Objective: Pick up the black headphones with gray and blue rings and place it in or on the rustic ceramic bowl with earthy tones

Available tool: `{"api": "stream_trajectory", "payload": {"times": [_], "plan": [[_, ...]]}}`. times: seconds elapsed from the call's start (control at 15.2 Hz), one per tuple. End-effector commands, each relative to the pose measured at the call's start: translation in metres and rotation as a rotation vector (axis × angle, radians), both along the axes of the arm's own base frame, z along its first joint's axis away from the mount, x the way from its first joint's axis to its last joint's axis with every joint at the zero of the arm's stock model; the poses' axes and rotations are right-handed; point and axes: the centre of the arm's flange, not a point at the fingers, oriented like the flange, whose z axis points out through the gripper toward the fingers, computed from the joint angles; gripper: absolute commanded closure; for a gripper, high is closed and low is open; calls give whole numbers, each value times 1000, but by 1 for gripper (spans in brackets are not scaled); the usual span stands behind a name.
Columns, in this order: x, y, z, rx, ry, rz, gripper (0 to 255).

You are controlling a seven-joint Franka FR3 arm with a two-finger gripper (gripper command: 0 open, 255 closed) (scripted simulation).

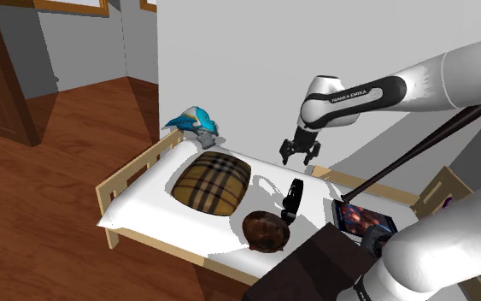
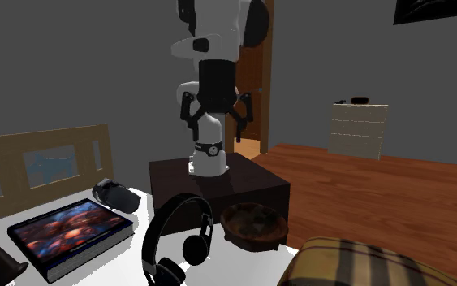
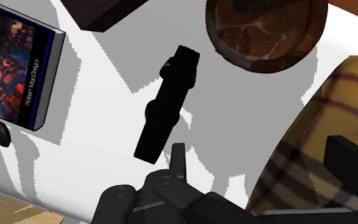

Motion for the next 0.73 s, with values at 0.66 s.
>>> {"api": "stream_trajectory", "payload": {"times": [0.66], "plan": [[17,-97,-111,-56,58,-386,0]]}}
